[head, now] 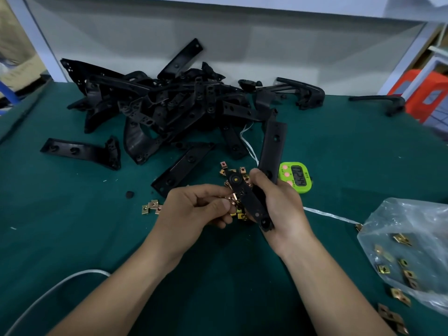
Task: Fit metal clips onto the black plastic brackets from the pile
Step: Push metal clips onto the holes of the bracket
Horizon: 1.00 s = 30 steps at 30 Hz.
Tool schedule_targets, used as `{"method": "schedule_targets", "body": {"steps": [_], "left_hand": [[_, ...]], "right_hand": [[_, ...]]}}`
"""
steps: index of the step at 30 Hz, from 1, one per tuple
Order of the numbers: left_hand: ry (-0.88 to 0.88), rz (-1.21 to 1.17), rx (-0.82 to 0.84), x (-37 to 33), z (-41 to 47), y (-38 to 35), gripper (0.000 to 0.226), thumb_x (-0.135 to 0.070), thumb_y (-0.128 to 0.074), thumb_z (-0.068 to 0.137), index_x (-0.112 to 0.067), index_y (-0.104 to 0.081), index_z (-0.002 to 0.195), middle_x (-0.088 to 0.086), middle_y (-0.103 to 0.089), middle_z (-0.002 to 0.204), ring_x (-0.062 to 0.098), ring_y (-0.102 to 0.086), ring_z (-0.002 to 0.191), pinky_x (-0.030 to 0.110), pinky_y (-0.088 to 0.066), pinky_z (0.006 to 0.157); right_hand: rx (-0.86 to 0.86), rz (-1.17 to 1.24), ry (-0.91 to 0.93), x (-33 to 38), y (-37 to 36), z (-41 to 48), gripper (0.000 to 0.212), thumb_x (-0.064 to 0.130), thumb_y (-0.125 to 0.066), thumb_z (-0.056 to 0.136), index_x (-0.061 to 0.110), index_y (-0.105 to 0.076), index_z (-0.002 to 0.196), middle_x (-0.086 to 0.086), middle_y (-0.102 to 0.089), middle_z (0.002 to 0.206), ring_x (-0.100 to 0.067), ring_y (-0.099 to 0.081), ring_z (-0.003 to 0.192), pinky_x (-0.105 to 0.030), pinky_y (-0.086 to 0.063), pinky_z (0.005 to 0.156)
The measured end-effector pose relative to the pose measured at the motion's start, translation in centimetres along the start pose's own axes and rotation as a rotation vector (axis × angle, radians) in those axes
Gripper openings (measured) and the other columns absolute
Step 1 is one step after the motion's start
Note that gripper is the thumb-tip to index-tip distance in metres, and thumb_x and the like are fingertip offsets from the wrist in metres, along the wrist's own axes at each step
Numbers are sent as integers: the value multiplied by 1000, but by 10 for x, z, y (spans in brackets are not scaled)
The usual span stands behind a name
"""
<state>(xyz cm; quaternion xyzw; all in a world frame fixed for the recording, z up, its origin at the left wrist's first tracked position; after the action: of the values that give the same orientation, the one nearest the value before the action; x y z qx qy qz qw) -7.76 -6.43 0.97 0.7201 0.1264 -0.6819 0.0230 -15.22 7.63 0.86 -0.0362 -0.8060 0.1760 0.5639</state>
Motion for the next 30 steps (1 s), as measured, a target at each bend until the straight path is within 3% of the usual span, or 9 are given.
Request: {"method": "schedule_targets", "body": {"steps": [3,16,24,30], "left_hand": [[28,-53,8,2,0,0,14,-21,-78,73,-15,-81,86,17,-76,83,18,-70,66,22,-56,59],[36,-159,-24,0,0,4,30,-30,-81,70,-6,-81,88,18,-75,83,19,-72,69,22,-56,59],[24,-185,-54,-1,0,2,25,-14,-83,60,-17,-82,85,15,-77,85,17,-73,73,22,-58,63],[20,-166,-55,0,-1,2,30,-11,-84,61,-5,-78,90,19,-76,87,18,-71,72,23,-57,62]], "right_hand": [[0,6,-3,-1,1,0,17,24,-67,95,15,-65,80,2,-65,59,-10,-60,46,-18,-43,40],[4,-49,12,-4,0,2,17,29,-70,93,19,-66,79,1,-63,63,-12,-60,52,-22,-45,44],[11,-27,17,-5,-1,3,12,25,-70,93,16,-69,87,0,-68,67,-13,-63,55,-23,-48,45],[30,-99,39,-9,1,7,19,30,-72,91,12,-69,94,-4,-66,77,-16,-64,63,-27,-51,52]]}}
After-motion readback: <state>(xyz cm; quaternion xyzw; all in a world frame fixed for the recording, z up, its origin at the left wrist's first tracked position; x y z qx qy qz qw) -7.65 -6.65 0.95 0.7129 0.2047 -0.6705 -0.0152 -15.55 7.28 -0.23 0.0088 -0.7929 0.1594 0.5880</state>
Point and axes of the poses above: each hand's wrist, its own z-axis towards the middle knuckle, its own y-axis out of the back of the hand, x = y × z, the point moved 5 cm from there along z, towards the middle knuckle
